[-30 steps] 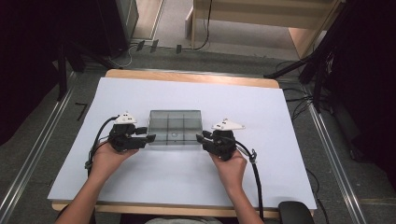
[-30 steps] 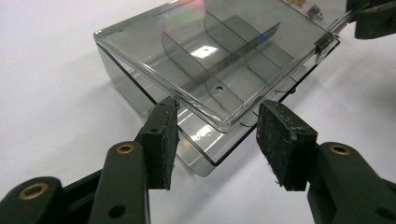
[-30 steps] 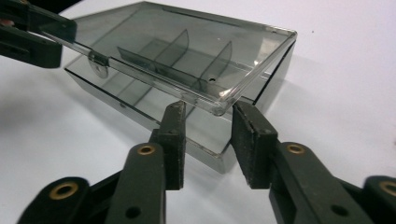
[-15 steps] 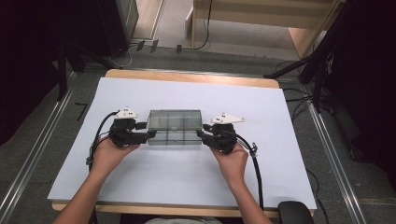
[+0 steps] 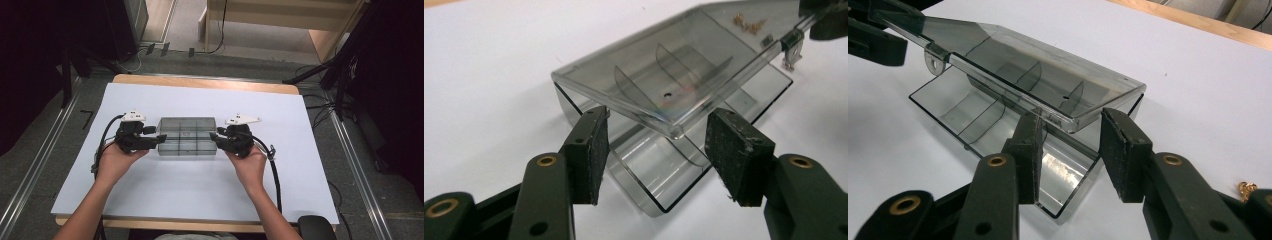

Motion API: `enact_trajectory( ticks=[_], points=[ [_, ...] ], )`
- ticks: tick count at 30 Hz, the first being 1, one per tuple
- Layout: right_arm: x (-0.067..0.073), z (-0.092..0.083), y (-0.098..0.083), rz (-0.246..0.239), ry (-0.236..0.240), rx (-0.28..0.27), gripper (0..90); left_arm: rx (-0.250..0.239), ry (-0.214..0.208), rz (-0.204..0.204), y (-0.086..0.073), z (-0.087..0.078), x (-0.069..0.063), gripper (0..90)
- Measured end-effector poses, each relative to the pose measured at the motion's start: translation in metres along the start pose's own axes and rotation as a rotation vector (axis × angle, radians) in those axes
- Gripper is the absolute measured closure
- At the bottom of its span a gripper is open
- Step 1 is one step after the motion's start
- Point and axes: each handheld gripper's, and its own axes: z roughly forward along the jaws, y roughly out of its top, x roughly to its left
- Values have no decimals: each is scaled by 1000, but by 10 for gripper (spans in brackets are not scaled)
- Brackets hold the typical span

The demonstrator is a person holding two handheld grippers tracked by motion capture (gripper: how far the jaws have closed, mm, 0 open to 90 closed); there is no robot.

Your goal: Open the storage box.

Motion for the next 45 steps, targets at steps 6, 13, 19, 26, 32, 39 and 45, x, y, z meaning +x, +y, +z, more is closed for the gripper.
enact_trajectory(
  ticks=[6, 13, 19, 26, 32, 39, 45],
  points=[
    [-2, -1, 5, 6, 7, -9, 629, -2, 4, 9, 8, -1, 2, 442],
    [-4, -2, 14, -23, 4, -22, 629, -16, -2, -3, 15, 0, 6, 465],
    [-5, 0, 20, -25, -1, -22, 633, -28, -3, 9, 21, 0, 8, 481],
    [0, -3, 27, -53, -14, -21, 638, -33, -5, 2, 26, 0, 12, 513],
    [-6, 1, 31, -42, -7, -31, 652, -30, 3, -5, 30, 2, 16, 542],
    [-13, 8, 39, -36, -5, -25, 659, -32, 5, -12, 36, 6, 21, 565],
    [-20, 14, 44, -29, 9, -24, 664, -18, 3, -16, 40, 12, 27, 566]
  ],
)
